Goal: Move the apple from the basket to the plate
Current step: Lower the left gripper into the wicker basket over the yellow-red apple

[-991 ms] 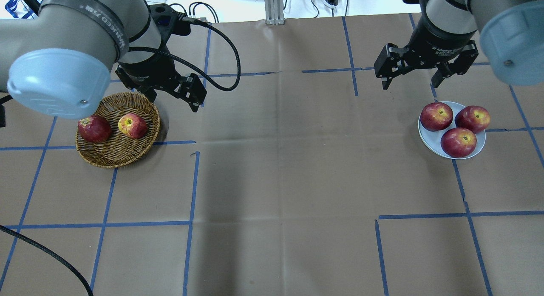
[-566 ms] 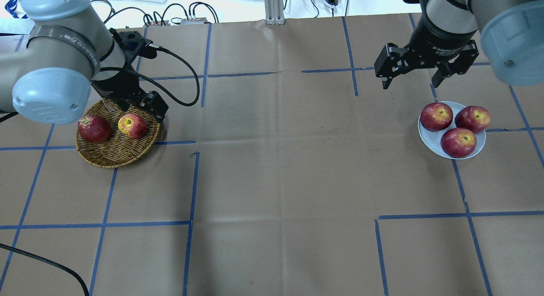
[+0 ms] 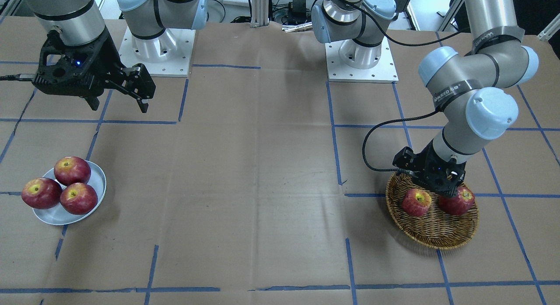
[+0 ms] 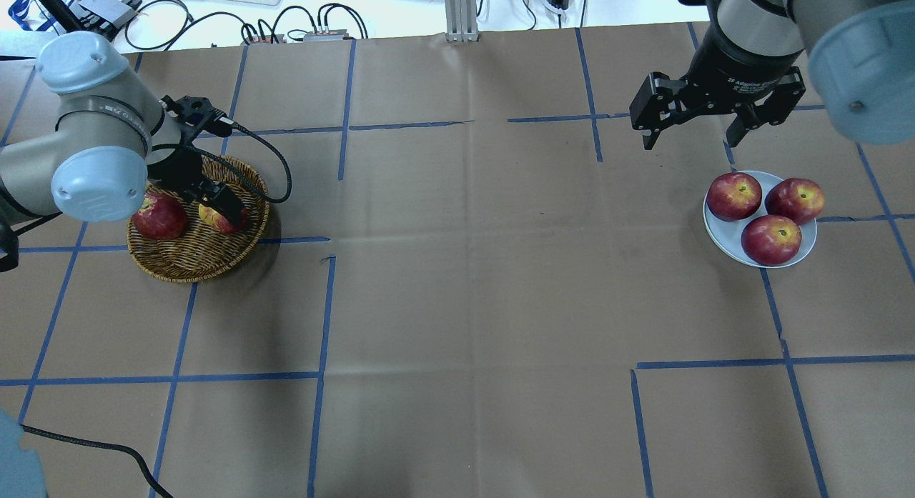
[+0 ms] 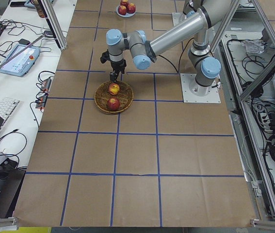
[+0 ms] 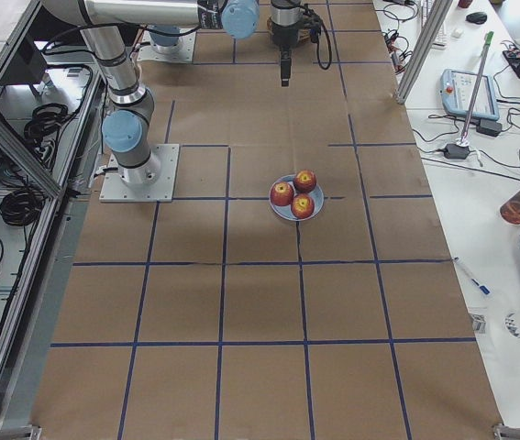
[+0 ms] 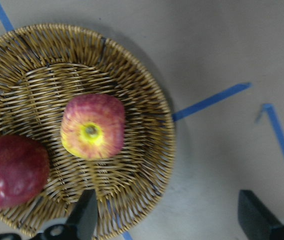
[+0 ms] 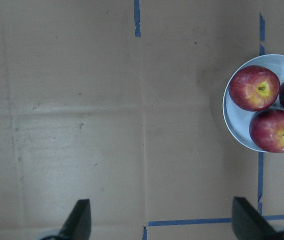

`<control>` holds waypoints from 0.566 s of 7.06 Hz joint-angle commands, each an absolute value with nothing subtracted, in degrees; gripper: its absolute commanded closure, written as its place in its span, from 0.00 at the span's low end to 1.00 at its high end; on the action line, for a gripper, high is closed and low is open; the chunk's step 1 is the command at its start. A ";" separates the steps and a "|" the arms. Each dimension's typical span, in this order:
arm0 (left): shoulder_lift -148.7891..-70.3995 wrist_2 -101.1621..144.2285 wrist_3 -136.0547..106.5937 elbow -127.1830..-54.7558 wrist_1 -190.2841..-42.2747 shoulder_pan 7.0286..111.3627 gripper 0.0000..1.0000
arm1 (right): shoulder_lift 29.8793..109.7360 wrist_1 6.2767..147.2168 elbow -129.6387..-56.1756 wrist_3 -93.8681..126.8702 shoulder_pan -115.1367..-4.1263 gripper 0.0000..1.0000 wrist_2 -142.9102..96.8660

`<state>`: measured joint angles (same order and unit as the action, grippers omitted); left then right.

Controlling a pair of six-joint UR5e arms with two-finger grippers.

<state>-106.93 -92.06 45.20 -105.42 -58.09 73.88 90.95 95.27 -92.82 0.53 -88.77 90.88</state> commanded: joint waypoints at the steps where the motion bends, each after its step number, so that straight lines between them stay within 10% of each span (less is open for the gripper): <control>1: -112.30 -92.11 49.82 -105.29 -52.40 73.13 0.01 | 90.97 95.27 -92.90 0.53 -88.77 0.00 90.88; 4: -116.53 -92.20 51.94 -104.68 -49.31 73.04 0.02 | 90.97 95.27 -92.81 0.53 -88.77 0.00 90.88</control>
